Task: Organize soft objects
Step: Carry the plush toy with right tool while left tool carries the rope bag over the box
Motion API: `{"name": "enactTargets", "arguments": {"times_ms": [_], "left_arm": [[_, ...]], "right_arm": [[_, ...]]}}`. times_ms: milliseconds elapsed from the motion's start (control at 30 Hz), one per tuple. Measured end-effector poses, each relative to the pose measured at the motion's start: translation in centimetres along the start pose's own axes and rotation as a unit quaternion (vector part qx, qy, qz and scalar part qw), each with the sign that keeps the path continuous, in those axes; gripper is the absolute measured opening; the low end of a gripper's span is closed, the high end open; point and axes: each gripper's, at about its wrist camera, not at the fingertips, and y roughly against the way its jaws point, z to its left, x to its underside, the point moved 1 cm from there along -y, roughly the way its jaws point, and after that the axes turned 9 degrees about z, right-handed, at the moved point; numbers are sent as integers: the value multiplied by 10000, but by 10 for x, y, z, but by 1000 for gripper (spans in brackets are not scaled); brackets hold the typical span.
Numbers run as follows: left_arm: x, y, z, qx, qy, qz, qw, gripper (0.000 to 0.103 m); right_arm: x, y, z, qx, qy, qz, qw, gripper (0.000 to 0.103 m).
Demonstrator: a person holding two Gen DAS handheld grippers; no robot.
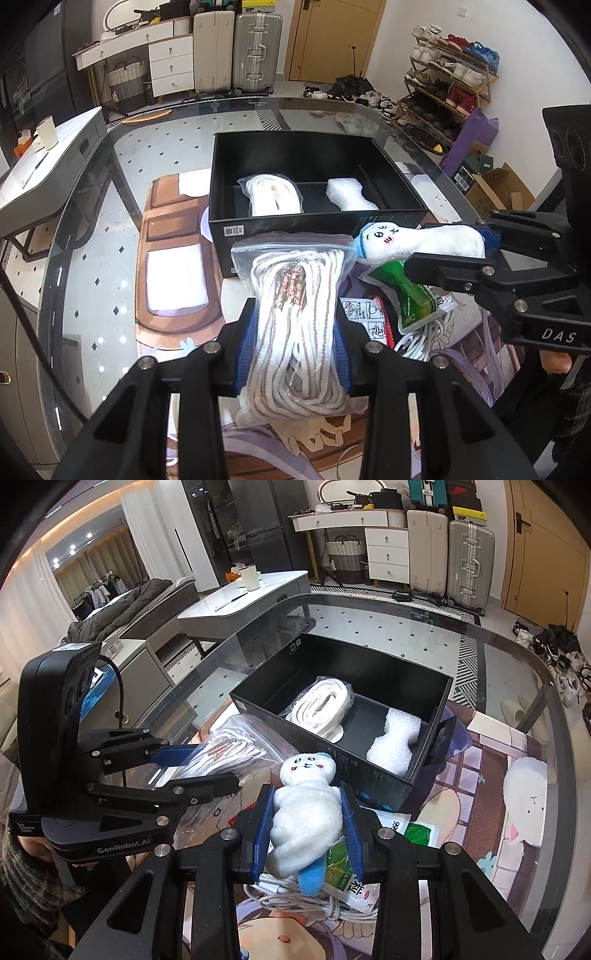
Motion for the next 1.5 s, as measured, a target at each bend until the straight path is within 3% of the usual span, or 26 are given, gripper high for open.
{"name": "enactTargets", "arguments": {"times_ms": [733, 1500], "left_arm": [[-25, 19, -13, 34, -117, -467, 9988, 35], [-49, 18, -12, 60, -144, -538, 9984, 35]], "right_arm": [[-14, 35, -12, 2, -275, -474, 9985, 35], [-35, 28, -26, 174, -468, -592, 9970, 35]]}}
